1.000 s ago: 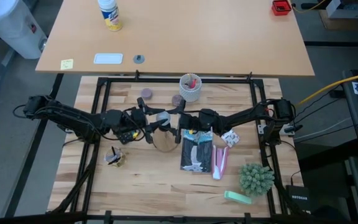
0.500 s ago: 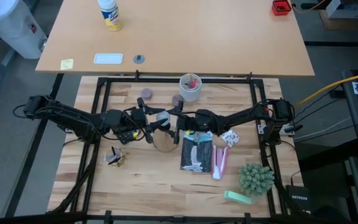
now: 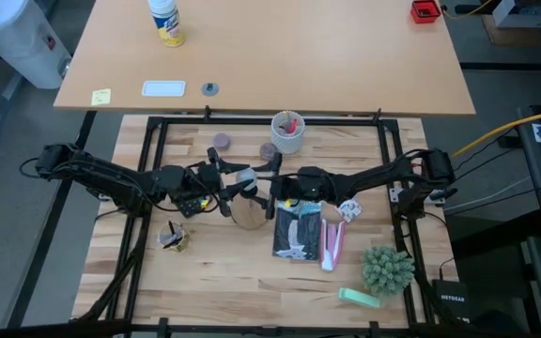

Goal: Screw lightbulb
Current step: Insert the lightbulb into the lamp

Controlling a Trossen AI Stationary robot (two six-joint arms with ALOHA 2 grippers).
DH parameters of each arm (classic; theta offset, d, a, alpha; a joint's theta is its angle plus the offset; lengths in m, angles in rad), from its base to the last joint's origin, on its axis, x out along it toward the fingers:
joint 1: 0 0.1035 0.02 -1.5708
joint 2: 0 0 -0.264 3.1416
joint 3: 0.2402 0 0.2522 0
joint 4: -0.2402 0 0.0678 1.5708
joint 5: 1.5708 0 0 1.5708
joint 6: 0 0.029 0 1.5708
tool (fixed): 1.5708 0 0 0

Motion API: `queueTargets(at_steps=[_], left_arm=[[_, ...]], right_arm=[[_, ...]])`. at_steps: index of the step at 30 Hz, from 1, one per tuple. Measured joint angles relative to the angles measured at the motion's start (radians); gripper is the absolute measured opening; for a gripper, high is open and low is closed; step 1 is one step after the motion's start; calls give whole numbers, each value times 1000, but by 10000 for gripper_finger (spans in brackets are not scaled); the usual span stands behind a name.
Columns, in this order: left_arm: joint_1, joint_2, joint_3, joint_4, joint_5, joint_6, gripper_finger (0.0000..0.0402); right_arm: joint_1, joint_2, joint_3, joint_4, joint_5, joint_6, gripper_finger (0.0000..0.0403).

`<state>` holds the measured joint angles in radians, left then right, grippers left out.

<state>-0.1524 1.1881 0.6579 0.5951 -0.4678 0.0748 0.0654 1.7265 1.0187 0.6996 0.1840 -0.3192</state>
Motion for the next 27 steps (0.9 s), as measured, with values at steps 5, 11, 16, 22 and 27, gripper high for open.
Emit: queueTargets(at_steps=[5,11,16,22,27], left_arm=[[0,0,0,0,-2,-1,180],[0,0,0,0,-3,-1,180],[1,0,0,0,-2,1,180],[1,0,0,0,-2,2,180],[1,0,0,0,-2,3,180]], right_arm=[[26,-49,1,-113,81,-1,326],[61,-87,1,-227,171,-7,326],[68,-142,1,-351,173,-26,326],[57,-233,1,-424,174,-24,326],[34,-302,3,-471,122,-6,309]])
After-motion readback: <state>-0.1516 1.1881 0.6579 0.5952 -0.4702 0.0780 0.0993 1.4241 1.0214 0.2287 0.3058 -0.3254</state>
